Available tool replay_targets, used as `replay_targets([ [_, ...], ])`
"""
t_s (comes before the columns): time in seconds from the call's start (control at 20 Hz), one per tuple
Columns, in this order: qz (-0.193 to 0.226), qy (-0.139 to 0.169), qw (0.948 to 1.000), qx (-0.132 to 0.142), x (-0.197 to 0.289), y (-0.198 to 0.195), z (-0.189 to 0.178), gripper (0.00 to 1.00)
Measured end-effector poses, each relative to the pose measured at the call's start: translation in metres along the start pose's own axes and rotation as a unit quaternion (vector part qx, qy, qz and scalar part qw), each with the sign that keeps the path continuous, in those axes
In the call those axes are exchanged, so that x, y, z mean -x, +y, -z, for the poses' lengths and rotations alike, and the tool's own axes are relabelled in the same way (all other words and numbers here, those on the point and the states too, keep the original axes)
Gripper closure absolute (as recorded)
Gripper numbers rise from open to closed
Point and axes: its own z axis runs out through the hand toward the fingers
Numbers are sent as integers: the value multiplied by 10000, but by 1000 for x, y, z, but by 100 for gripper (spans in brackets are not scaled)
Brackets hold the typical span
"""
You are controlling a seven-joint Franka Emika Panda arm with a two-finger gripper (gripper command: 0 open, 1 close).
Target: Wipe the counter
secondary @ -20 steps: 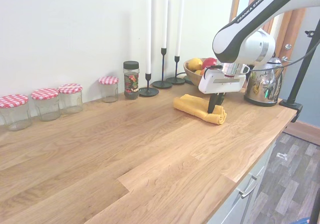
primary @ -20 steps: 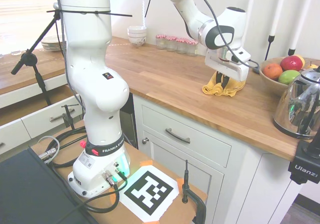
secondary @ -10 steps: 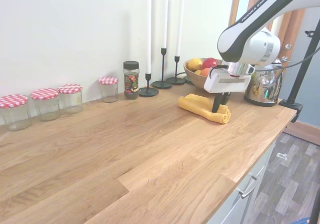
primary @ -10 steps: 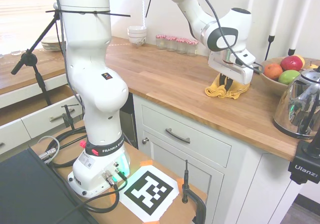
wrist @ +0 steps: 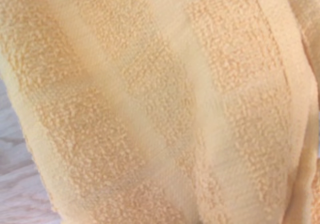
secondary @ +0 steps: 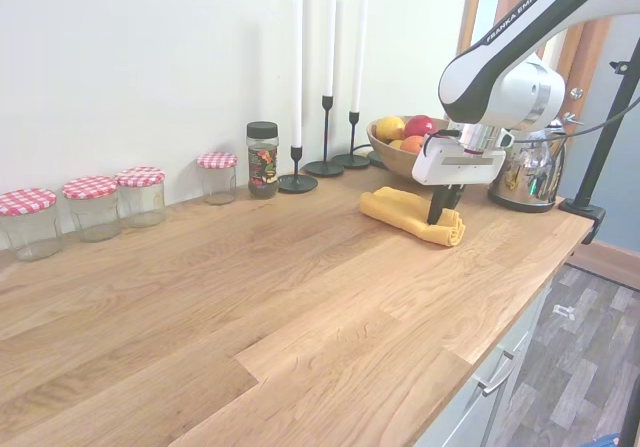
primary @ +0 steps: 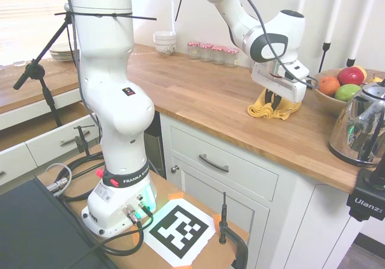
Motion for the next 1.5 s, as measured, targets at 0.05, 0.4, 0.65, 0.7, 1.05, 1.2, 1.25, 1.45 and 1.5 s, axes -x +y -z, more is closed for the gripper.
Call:
replay_targets([
  [0.05,-1,-2,10000,-1,0,0,0,0],
  [0.4,-28,2,10000,-11,1,7,1,0],
  [0.65,-39,-22,10000,-29,8,17,3,0],
  [0.7,-40,-25,10000,-35,9,18,4,0],
  [1.05,-88,-48,9999,-68,19,30,9,0],
  [1.2,-111,-34,9999,-109,21,38,14,0],
  [1.25,-113,-17,9998,-134,20,40,17,0],
  [1.45,-125,46,9996,-245,21,49,34,0],
  [1.5,-121,54,9995,-271,21,50,38,0],
])
